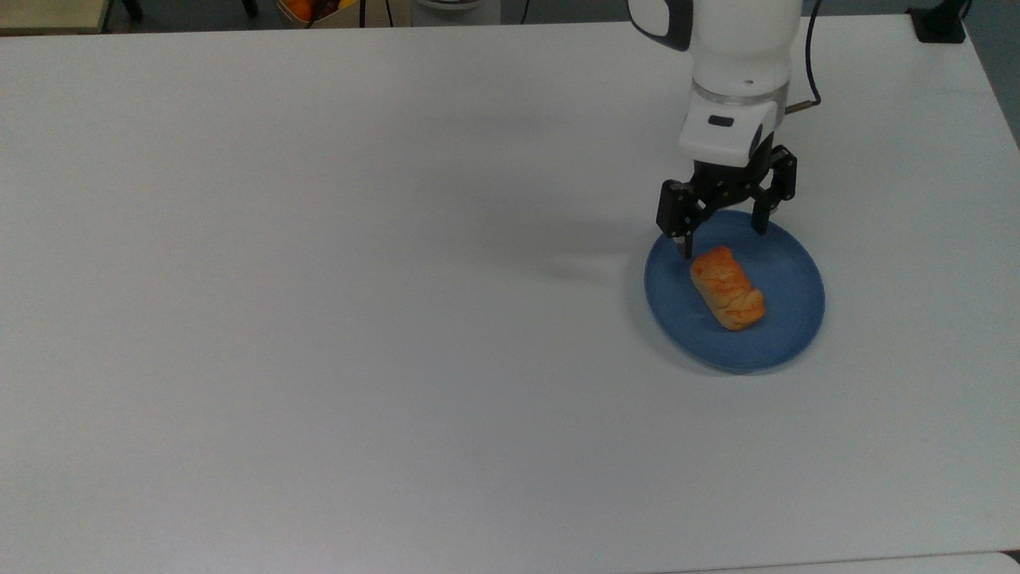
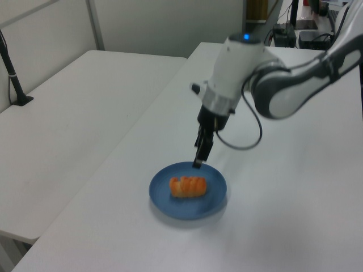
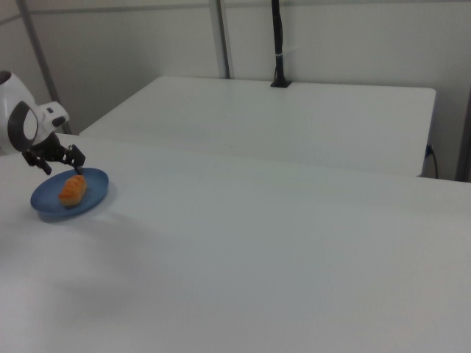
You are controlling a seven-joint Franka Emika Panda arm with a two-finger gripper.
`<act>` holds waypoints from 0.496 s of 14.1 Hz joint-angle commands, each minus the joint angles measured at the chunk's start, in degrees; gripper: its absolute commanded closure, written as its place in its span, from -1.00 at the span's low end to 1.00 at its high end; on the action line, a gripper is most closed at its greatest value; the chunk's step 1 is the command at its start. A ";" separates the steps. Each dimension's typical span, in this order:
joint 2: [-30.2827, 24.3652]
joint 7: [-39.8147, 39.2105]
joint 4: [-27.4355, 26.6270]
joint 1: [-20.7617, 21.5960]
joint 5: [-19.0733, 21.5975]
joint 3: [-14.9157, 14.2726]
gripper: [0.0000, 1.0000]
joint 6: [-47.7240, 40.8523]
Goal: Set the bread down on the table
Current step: 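Move the open gripper over the orange bread roll on the blue plate, then lower the gripper and close it around the bread roll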
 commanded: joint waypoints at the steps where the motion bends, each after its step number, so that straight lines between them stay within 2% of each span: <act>1: 4.29 1.25 0.57 2.10 -3.29 -1.03 -1.00 4.51; 6: 6.58 3.97 0.57 2.10 -3.47 -1.29 -1.00 6.98; 7: 6.76 3.98 0.57 2.01 -3.47 -1.38 -0.92 7.07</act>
